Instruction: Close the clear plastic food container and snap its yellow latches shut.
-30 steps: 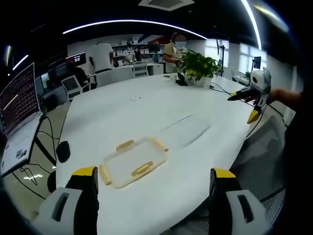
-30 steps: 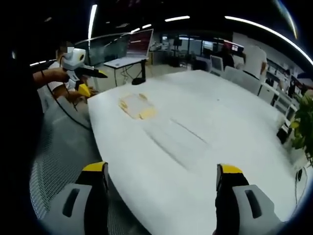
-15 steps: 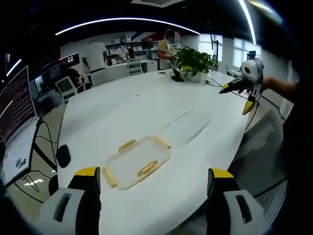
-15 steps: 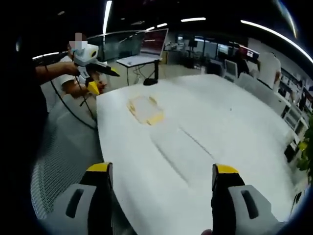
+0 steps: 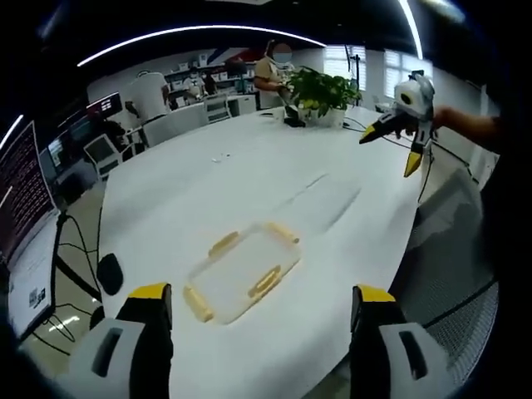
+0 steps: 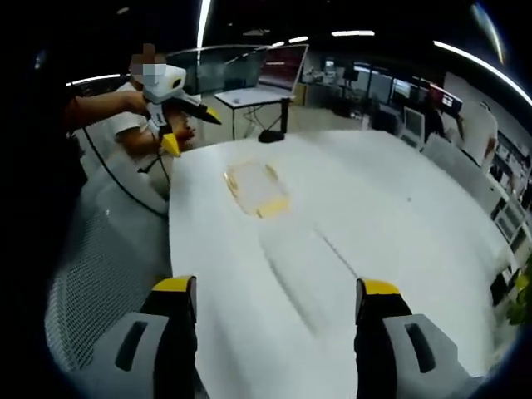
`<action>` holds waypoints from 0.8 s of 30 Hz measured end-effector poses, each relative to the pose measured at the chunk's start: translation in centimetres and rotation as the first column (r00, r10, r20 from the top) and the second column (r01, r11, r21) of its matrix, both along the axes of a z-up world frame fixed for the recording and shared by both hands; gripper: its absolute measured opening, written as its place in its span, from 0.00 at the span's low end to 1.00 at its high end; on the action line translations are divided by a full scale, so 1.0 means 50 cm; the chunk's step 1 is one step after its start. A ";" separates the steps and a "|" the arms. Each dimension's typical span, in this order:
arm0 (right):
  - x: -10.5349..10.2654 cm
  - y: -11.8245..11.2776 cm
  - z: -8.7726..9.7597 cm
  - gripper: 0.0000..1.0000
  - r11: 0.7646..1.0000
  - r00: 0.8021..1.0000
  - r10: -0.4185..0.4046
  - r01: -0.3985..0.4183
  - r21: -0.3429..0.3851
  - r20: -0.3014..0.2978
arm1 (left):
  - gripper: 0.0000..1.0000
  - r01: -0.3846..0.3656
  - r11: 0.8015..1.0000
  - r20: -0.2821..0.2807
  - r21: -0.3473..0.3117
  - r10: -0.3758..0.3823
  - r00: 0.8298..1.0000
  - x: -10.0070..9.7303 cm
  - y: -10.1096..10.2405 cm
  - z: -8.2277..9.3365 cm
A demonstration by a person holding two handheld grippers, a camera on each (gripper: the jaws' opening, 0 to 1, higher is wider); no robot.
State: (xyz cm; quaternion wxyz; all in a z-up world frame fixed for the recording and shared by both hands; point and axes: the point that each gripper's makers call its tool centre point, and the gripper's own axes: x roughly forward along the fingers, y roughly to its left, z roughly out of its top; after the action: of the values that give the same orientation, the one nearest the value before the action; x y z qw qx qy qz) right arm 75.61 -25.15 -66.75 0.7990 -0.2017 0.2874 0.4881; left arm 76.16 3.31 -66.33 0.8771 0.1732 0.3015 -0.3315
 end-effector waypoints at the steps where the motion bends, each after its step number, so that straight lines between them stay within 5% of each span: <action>1: 0.002 0.002 0.000 0.75 1.000 1.000 0.003 -0.003 0.000 0.001 | 0.86 0.005 1.000 -0.001 0.002 -0.005 1.000 0.002 0.001 -0.001; 24: 0.074 0.098 -0.004 0.71 0.986 0.987 0.158 -0.157 -0.055 0.021 | 0.80 0.087 0.993 -0.025 0.084 -0.085 0.996 0.062 0.036 -0.034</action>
State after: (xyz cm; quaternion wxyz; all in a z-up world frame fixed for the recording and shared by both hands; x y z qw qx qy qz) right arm 79.29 -20.27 -66.94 0.7560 -0.2509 0.2733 0.5393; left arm 79.27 5.13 -68.04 0.8506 0.2197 0.3168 -0.3576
